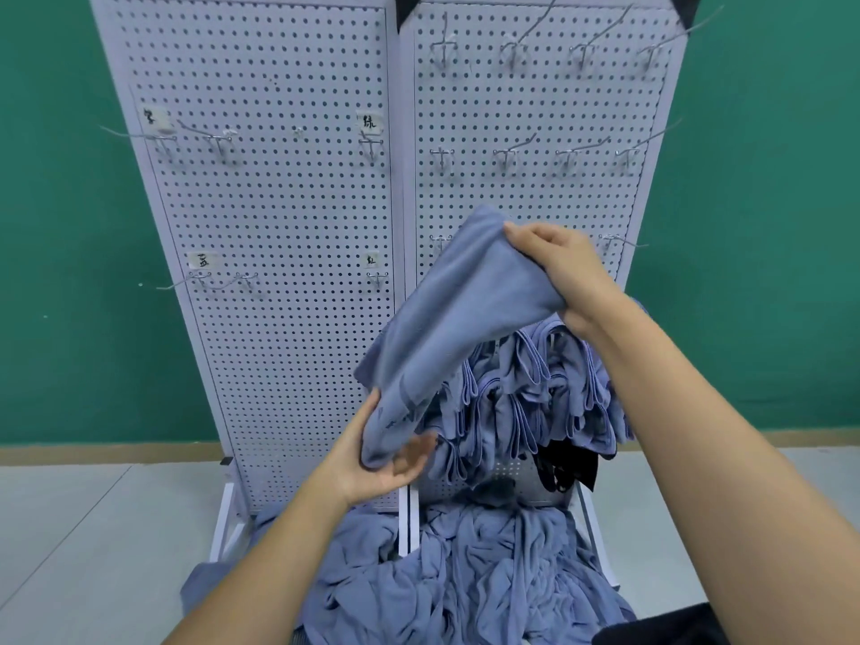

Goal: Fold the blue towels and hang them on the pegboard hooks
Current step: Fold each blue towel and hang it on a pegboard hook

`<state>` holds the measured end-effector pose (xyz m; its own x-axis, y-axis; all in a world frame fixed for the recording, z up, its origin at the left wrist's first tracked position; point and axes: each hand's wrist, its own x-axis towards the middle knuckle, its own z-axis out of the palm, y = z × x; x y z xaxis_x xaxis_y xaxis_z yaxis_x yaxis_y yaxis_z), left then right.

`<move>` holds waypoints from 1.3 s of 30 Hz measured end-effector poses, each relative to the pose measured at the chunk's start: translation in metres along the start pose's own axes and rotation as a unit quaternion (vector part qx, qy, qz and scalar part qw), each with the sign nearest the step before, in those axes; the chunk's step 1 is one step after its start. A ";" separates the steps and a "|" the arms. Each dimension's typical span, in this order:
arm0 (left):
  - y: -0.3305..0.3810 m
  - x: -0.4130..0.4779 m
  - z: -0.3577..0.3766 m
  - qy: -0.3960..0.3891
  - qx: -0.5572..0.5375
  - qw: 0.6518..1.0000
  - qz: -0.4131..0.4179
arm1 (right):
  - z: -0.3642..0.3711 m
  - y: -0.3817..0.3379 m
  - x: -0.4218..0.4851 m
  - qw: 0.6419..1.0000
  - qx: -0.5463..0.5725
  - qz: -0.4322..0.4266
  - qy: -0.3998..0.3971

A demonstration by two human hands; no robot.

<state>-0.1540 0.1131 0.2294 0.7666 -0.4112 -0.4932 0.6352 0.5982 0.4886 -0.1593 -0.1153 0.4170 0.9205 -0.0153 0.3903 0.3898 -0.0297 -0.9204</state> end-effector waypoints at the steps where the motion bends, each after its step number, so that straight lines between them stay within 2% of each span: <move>1: 0.004 -0.003 -0.001 -0.002 0.006 1.000 0.025 | -0.006 0.008 -0.003 1.000 0.006 0.017 0.012; 7: 0.033 -0.015 -0.015 0.036 0.100 0.988 0.109 | -0.038 0.084 -0.027 0.983 -0.016 0.160 0.086; 12: 0.046 -0.011 -0.031 0.045 0.175 0.979 0.099 | -0.054 0.145 -0.040 0.946 0.043 0.318 0.046; 15: 0.050 -0.010 -0.038 0.072 0.213 0.969 0.101 | -0.058 0.167 -0.046 0.930 0.094 0.356 0.007; 18: 0.056 -0.011 -0.042 0.079 0.253 0.957 0.121 | -0.057 0.176 -0.052 0.926 0.075 0.365 -0.053; 21: 0.061 -0.014 -0.046 0.091 0.308 0.933 0.159 | -0.060 0.177 -0.053 0.929 0.061 0.357 -0.080; 26: 0.062 -0.019 -0.049 0.108 0.397 0.893 0.183 | -0.069 0.180 -0.054 0.933 -0.033 0.335 -0.127; 30: 0.064 -0.026 -0.048 0.080 0.352 0.914 0.185 | -0.071 0.185 -0.052 0.943 0.037 0.305 -0.130; 34: 0.067 -0.035 -0.043 0.004 0.266 0.932 0.247 | -0.077 0.183 -0.048 0.959 0.120 0.228 -0.117; 36: 0.067 -0.039 -0.041 -0.025 0.225 0.936 0.270 | -0.079 0.180 -0.049 0.966 0.121 0.202 -0.110; 39: 0.068 -0.043 -0.041 -0.064 0.239 0.935 0.255 | -0.077 0.176 -0.050 0.971 0.105 0.203 -0.072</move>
<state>-0.1471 0.1996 0.2543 0.9667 -0.2537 -0.0339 0.1308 0.3759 0.9174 -0.1385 -0.1970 0.2370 0.9876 0.1567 0.0008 -0.0238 0.1551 -0.9876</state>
